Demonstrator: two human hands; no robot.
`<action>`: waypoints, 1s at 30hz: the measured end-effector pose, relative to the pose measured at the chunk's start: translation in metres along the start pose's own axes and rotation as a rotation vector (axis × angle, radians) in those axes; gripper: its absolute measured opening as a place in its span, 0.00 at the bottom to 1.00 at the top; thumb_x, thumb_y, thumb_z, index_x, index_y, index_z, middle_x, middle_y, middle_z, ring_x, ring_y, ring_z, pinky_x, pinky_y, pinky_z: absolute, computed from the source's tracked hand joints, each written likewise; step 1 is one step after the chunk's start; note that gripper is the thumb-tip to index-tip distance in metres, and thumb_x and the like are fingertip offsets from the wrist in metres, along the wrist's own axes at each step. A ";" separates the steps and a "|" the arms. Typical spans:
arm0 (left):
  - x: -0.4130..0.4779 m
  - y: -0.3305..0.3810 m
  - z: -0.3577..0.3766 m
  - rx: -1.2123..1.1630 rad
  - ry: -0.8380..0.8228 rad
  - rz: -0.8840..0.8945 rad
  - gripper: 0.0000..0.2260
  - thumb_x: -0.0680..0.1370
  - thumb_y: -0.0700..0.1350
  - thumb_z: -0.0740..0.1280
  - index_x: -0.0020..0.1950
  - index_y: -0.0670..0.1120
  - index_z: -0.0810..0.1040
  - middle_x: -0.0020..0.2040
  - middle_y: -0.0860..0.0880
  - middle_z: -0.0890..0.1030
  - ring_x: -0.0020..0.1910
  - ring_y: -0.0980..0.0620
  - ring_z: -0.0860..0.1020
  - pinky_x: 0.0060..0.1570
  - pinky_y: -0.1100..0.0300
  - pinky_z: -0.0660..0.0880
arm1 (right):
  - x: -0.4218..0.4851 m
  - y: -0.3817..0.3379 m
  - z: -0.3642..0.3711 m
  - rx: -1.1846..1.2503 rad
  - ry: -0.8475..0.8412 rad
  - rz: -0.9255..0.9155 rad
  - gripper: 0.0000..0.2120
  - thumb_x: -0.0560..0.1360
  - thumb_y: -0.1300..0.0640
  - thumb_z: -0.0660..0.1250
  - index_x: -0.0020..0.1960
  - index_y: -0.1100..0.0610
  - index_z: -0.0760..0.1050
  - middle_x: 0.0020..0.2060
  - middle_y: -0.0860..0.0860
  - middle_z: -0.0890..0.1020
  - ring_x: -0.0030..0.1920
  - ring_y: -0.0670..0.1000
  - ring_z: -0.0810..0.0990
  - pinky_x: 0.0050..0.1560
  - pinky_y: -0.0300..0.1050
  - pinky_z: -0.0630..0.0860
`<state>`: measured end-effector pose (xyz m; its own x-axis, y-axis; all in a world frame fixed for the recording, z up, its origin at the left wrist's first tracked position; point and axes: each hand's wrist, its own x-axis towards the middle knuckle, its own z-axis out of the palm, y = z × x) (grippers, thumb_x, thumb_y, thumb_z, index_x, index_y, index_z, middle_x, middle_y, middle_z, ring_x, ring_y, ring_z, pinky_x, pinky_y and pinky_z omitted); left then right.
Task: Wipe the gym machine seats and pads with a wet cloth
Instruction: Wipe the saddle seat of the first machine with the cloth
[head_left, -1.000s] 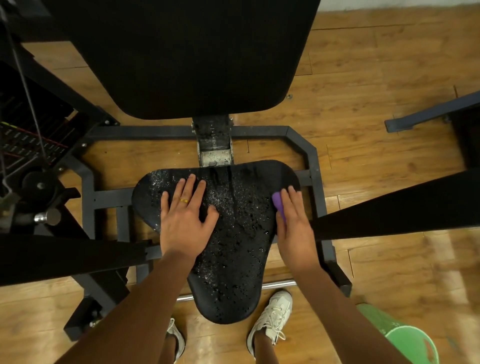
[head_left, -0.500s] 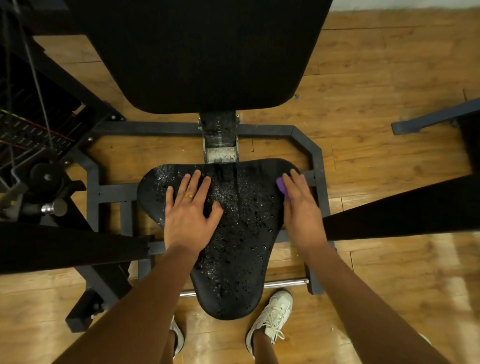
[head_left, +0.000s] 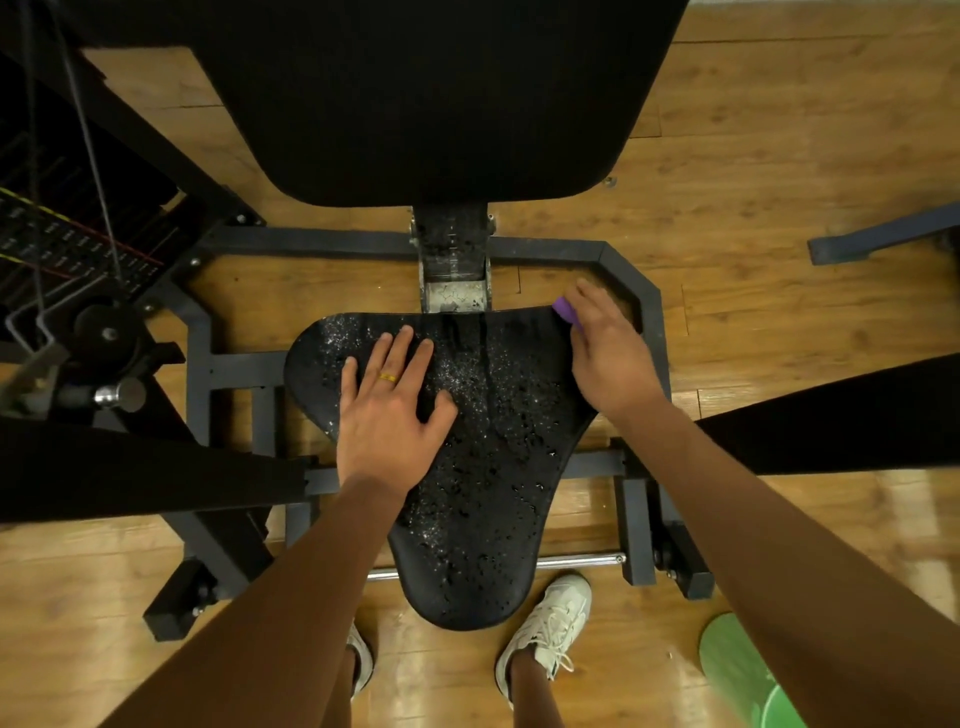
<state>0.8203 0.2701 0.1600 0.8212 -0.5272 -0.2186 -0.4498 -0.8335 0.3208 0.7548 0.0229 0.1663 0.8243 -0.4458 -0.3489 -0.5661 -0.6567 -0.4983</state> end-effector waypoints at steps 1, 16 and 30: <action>0.000 -0.001 0.000 0.001 -0.002 -0.002 0.27 0.81 0.59 0.53 0.79 0.51 0.63 0.80 0.52 0.57 0.80 0.52 0.51 0.78 0.45 0.45 | -0.014 0.002 0.001 -0.012 0.006 -0.008 0.23 0.83 0.60 0.55 0.78 0.53 0.61 0.79 0.47 0.58 0.78 0.50 0.54 0.76 0.51 0.59; 0.000 0.002 0.000 -0.010 0.008 -0.003 0.27 0.80 0.59 0.53 0.78 0.51 0.64 0.80 0.51 0.59 0.80 0.52 0.52 0.78 0.44 0.47 | 0.009 -0.017 -0.011 0.021 0.026 0.073 0.24 0.81 0.65 0.56 0.76 0.58 0.62 0.78 0.52 0.60 0.79 0.53 0.53 0.77 0.54 0.56; 0.001 0.004 -0.001 -0.006 0.011 0.000 0.27 0.80 0.59 0.53 0.78 0.51 0.64 0.80 0.51 0.59 0.80 0.51 0.52 0.78 0.44 0.48 | -0.041 0.001 -0.001 -0.223 -0.066 -0.043 0.27 0.83 0.41 0.45 0.80 0.49 0.54 0.80 0.49 0.52 0.79 0.49 0.52 0.72 0.52 0.64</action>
<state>0.8200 0.2668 0.1620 0.8253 -0.5249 -0.2082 -0.4474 -0.8327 0.3263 0.7209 0.0398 0.1809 0.8412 -0.3787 -0.3860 -0.5089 -0.7958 -0.3282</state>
